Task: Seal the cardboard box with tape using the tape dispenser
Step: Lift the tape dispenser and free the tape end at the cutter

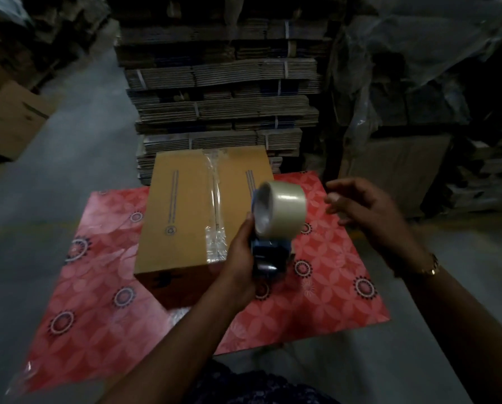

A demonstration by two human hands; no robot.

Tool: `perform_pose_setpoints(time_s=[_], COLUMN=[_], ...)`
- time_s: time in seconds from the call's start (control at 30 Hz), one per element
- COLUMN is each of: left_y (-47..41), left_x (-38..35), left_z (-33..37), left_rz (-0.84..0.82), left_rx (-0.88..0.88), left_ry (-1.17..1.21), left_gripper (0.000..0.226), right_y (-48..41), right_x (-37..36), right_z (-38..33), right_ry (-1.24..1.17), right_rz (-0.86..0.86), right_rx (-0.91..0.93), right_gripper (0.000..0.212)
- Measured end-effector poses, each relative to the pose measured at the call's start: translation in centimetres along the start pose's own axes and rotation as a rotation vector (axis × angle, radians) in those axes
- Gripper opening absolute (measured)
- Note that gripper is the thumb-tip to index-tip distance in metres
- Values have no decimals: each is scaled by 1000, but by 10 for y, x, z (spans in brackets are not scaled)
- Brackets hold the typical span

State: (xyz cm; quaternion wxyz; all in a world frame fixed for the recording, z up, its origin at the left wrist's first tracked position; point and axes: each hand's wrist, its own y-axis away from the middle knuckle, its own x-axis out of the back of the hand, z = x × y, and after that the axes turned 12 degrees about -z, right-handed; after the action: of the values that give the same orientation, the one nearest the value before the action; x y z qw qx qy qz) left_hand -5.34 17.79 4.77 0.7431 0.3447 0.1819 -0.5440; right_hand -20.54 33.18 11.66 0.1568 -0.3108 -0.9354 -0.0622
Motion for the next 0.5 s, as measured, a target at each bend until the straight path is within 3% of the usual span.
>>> perform_pose_setpoints(time_s=[0.1,0.3,0.5], left_y=[-1,-1,-11], left_x=[-6,-27,-37], left_z=[19,36,39], left_rz=[-24,-44,-15], left_rx=[-65,-117,-158], left_ry=[227,319,381], left_gripper=[65,61,50], right_y=[25,35,13], right_x=[-22,-62,-63], right_z=[3,-2,-8], right_ry=[113,471,732], right_rz=[-35,-26,58], right_rx=[107,399,499], right_gripper=[30,48,41])
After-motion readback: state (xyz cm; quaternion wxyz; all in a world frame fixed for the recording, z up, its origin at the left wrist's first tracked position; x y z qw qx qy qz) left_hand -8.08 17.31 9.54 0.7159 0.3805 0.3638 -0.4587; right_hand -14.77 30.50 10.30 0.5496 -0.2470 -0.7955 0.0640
